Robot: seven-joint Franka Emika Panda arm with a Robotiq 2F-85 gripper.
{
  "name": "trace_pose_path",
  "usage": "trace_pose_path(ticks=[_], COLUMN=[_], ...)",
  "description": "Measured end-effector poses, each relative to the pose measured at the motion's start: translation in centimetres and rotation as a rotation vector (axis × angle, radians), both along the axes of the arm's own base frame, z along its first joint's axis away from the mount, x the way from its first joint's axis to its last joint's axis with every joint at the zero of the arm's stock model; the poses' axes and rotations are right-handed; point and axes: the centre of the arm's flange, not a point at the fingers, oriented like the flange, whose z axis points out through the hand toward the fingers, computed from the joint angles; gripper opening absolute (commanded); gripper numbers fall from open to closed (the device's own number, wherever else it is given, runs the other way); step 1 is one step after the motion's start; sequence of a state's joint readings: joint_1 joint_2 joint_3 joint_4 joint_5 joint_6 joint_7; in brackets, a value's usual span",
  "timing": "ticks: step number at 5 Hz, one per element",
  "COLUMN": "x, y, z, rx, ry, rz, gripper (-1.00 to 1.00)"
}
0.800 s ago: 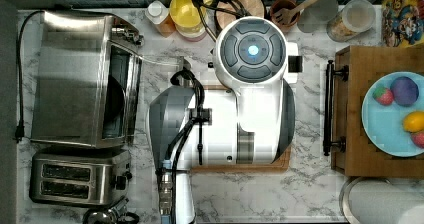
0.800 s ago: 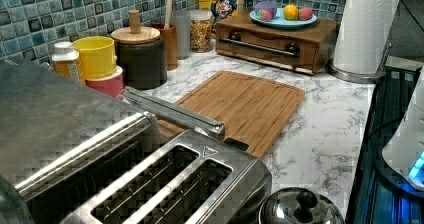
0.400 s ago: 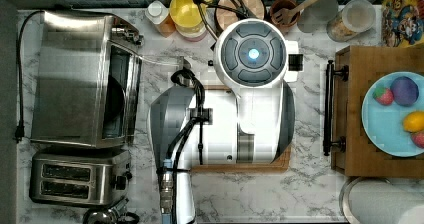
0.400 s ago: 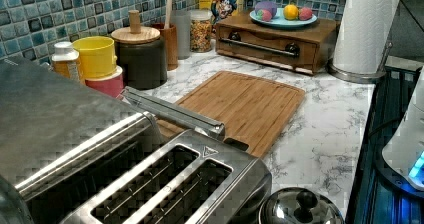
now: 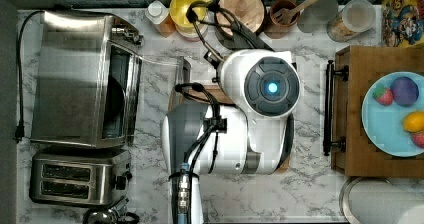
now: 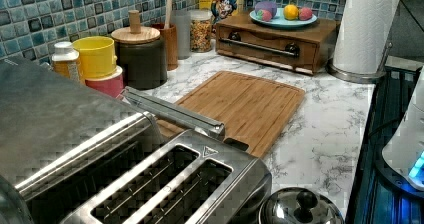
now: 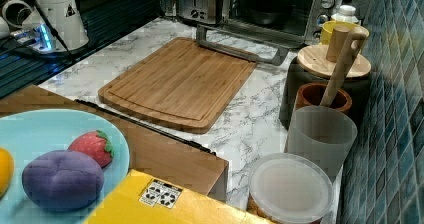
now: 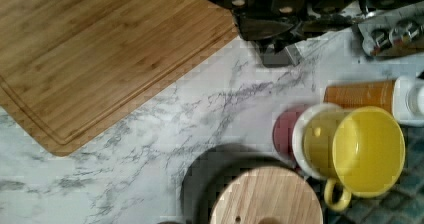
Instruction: Close the oven.
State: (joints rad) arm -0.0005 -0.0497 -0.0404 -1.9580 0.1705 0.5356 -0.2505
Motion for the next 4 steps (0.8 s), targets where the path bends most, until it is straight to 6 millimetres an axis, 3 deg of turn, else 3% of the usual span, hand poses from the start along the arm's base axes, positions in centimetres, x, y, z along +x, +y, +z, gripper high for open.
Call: trace_pose_path(ticks=[1,4], x=[-1.7,-6.0], y=[-0.8,-3.0], z=[-3.7,-14.7], rx=[-0.005,0.21], ry=[0.015,-0.098], rz=[0.092,0.367], gripper=[-1.0,-1.0])
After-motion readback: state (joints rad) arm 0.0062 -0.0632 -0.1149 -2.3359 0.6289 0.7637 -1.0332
